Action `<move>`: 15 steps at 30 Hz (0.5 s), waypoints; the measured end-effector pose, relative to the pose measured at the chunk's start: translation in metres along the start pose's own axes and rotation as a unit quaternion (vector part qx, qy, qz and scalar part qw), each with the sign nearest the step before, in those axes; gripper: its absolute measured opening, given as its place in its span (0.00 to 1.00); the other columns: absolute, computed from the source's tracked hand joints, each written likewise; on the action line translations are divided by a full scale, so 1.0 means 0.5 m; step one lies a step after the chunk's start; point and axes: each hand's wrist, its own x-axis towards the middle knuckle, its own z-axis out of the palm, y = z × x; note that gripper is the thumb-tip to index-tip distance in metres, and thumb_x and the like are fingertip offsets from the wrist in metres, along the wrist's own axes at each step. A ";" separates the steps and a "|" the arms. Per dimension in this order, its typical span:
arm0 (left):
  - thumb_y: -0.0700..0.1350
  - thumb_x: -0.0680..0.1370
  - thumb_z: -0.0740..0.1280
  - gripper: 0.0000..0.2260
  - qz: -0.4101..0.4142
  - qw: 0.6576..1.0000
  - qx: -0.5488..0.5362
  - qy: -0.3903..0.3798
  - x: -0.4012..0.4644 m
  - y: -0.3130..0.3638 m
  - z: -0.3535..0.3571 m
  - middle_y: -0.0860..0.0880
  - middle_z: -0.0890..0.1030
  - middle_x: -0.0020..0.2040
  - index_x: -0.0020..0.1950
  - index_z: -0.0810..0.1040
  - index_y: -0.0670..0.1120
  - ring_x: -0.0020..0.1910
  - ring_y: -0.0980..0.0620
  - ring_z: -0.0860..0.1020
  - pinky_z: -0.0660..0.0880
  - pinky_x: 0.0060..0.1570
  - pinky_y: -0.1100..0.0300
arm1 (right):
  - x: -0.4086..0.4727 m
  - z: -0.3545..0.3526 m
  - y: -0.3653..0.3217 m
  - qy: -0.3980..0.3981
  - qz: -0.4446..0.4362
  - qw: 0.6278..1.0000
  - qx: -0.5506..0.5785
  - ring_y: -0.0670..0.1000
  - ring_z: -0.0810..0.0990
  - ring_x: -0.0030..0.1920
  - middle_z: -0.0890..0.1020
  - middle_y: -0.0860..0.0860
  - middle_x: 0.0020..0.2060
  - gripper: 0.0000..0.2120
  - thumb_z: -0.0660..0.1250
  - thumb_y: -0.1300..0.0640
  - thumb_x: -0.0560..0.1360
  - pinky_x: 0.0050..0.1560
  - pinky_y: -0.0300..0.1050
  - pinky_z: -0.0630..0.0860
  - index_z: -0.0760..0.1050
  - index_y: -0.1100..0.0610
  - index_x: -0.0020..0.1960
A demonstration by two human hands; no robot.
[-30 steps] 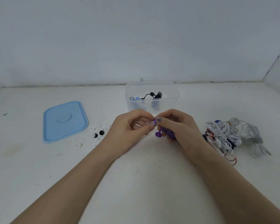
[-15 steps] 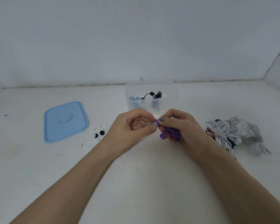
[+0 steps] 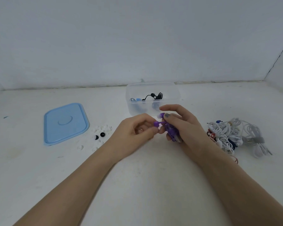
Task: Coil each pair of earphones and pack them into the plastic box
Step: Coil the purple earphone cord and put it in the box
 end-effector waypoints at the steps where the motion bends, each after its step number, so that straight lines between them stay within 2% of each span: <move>1: 0.38 0.80 0.69 0.03 0.001 1.000 -0.006 0.009 0.001 0.000 -0.001 0.45 0.85 0.43 0.51 0.82 0.45 0.40 0.50 0.80 0.79 0.47 0.52 | 0.000 0.001 0.002 -0.003 -0.002 1.000 -0.008 0.52 0.78 0.35 0.83 0.52 0.43 0.11 0.62 0.63 0.81 0.30 0.42 0.72 0.81 0.54 0.56; 6: 0.37 0.81 0.68 0.04 -0.006 0.999 -0.020 0.042 0.005 -0.004 -0.002 0.46 0.86 0.42 0.50 0.82 0.43 0.38 0.51 0.81 0.79 0.45 0.60 | -0.003 0.010 0.005 -0.022 -0.035 0.995 -0.087 0.50 0.72 0.30 0.80 0.50 0.36 0.07 0.66 0.60 0.80 0.28 0.40 0.68 0.83 0.54 0.51; 9: 0.37 0.81 0.69 0.04 -0.008 0.999 -0.012 0.049 0.005 -0.004 -0.001 0.45 0.86 0.42 0.50 0.82 0.43 0.38 0.50 0.81 0.79 0.45 0.59 | -0.006 0.012 0.005 -0.010 -0.056 0.991 -0.124 0.51 0.68 0.27 0.79 0.44 0.32 0.04 0.69 0.61 0.78 0.26 0.40 0.65 0.82 0.55 0.48; 13: 0.37 0.79 0.71 0.06 0.000 0.998 0.022 0.066 0.001 -0.003 0.002 0.47 0.84 0.40 0.49 0.83 0.48 0.38 0.47 0.81 0.79 0.46 0.53 | -0.009 0.013 0.003 -0.001 -0.051 0.990 -0.135 0.51 0.67 0.26 0.76 0.44 0.34 0.04 0.69 0.58 0.78 0.26 0.39 0.64 0.82 0.53 0.48; 15: 0.38 0.79 0.71 0.07 0.004 0.997 0.036 0.071 0.001 -0.003 0.002 0.52 0.82 0.38 0.49 0.84 0.49 0.37 0.50 0.79 0.77 0.43 0.58 | -0.012 0.015 0.004 -0.001 -0.054 0.988 -0.145 0.51 0.68 0.27 0.76 0.44 0.35 0.03 0.69 0.56 0.78 0.26 0.38 0.64 0.82 0.51 0.48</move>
